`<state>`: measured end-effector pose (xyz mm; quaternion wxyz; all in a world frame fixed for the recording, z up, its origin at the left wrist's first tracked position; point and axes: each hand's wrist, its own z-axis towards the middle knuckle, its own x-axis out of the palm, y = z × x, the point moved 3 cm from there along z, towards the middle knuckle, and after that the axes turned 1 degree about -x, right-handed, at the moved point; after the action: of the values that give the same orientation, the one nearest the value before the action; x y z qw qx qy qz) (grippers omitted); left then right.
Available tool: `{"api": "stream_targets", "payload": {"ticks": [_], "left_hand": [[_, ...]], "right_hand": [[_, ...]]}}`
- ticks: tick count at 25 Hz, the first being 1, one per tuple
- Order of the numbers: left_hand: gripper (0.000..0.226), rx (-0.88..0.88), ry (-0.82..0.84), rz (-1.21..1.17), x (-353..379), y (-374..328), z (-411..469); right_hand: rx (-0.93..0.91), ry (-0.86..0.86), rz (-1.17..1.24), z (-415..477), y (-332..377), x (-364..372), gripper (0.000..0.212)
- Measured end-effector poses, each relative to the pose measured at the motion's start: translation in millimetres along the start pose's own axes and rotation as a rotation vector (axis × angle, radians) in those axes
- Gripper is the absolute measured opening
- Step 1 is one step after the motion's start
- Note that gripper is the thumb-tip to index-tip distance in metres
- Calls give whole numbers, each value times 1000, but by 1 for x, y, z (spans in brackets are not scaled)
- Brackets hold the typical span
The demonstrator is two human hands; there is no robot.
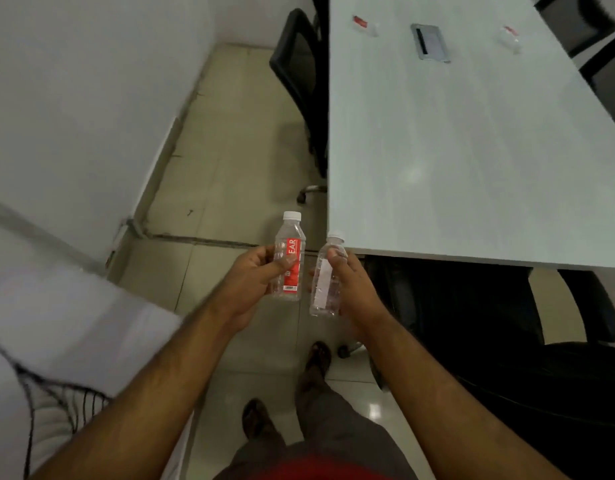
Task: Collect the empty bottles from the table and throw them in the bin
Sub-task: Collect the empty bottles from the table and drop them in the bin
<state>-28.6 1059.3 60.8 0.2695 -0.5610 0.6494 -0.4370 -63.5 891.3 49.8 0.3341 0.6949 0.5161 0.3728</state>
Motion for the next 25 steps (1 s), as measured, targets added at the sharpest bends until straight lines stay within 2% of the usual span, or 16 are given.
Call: {"api": "stream_targets", "payload": {"ticks": [3,8,12,16,20,23,25], "left_hand": [[29,11,-145,-78,-22,37,-75],[31,63,-411,-214,-31,96,-187],[16,87,-664,-354,0,155,-290],[21,45,-876,-455,40,225,-409],[21,49,-1053,-553,62,294,-521],[20,17,-1165,-639,63,348,-593],[26,-24,-1232,-707,58,395,-638]], "right_hand": [[48,134,-35,-49,-22,27,41],[69,353,-245,-119,-58,62,46],[68,546,-330,-185,-109,65,26],[115,708,-463,-280,-166,56,15],[173,864,-655,-380,-232,59,28],[284,935,-700,-450,-281,75,24],[326,933,-814,-493,-323,89,26]]}}
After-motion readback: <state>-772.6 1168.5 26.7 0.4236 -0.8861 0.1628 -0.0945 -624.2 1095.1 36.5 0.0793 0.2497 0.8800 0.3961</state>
